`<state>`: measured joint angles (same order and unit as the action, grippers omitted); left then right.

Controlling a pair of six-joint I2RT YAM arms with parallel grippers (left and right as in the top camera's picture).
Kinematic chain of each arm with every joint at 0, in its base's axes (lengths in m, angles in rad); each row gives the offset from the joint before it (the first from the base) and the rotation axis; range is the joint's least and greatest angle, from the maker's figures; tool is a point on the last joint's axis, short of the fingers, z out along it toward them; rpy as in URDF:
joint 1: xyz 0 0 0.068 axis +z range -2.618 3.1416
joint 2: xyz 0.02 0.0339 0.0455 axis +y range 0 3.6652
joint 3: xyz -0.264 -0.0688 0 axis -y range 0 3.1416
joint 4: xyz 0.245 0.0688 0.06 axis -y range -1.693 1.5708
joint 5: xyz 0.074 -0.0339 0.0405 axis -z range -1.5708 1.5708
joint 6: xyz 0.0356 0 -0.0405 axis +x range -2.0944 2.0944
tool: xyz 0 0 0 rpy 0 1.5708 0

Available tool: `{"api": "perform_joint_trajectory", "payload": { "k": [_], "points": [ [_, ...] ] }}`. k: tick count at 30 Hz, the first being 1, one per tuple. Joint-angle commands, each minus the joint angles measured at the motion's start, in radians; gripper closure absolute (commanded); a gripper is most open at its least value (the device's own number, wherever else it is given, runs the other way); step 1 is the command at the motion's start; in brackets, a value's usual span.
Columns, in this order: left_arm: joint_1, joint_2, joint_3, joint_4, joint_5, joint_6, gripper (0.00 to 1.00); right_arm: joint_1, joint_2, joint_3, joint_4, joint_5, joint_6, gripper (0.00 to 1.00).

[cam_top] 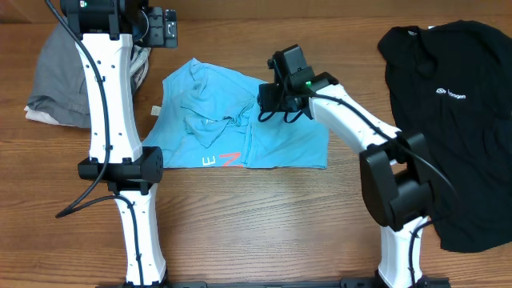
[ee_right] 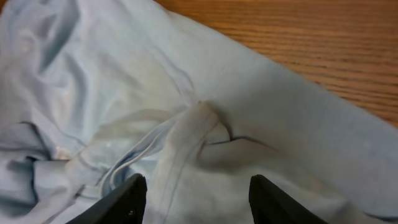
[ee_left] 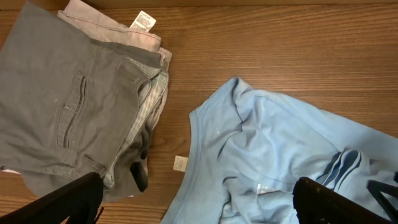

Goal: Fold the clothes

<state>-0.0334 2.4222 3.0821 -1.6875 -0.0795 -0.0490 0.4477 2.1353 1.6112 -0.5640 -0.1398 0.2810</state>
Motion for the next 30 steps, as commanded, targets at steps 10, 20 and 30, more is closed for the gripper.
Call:
{"api": "perform_joint_trajectory", "payload": {
  "k": [10,20,30],
  "points": [
    [-0.005,0.011,-0.005,-0.002,-0.005,0.019,0.0,0.013,0.039,0.023,0.086,0.009,0.008,0.42],
    [-0.005,0.011,-0.005,-0.002,-0.006,0.019,0.0,0.013,0.077,0.024,0.111,0.008,0.009,0.73],
    [-0.005,0.011,-0.005,-0.002,-0.006,0.019,0.0,0.013,0.077,0.049,0.125,0.009,0.008,0.96]
  ]
}}
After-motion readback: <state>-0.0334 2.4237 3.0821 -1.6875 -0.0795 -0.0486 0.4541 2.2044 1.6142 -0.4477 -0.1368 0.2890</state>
